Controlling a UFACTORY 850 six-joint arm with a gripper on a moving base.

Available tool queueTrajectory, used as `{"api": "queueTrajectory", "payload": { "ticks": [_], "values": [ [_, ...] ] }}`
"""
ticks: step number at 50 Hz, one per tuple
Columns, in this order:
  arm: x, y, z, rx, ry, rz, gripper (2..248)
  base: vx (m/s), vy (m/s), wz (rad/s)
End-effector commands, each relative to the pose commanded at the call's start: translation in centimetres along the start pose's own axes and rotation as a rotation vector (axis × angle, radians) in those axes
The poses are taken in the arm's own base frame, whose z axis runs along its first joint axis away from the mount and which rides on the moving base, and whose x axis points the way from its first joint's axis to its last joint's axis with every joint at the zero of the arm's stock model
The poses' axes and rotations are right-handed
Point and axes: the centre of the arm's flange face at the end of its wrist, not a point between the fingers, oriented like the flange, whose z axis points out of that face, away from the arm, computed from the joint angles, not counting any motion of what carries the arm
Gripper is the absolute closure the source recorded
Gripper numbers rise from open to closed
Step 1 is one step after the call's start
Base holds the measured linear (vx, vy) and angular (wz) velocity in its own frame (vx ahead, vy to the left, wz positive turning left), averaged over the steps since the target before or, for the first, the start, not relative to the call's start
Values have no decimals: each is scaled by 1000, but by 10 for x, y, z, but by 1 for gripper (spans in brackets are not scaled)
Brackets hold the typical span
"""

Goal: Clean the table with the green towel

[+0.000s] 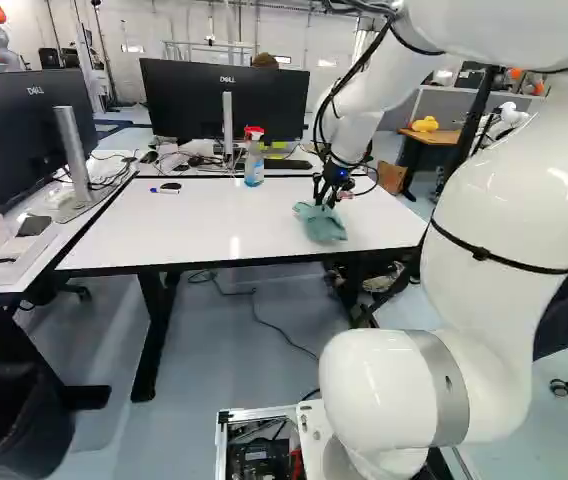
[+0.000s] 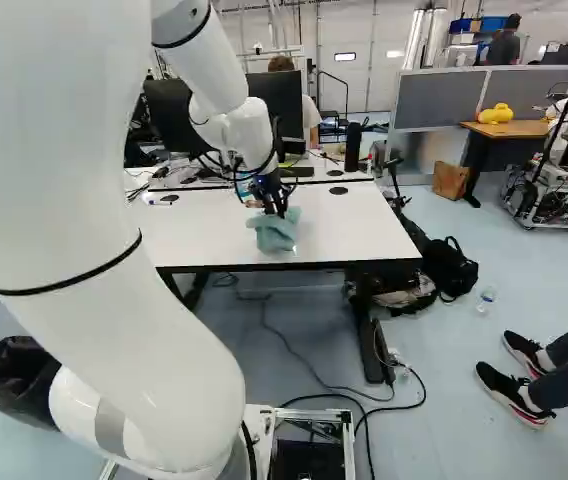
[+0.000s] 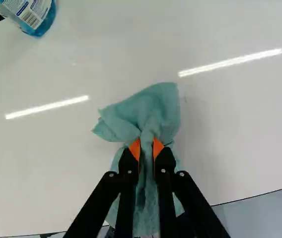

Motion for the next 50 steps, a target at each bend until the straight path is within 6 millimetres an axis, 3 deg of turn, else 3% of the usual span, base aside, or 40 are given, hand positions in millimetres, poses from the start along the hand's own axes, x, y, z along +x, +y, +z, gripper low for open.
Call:
{"api": "queueTrajectory", "payload": {
  "ticks": [50],
  "values": [
    [57, 79, 20, -62, 32, 135, 200, 0, 0, 0]
  ]
}}
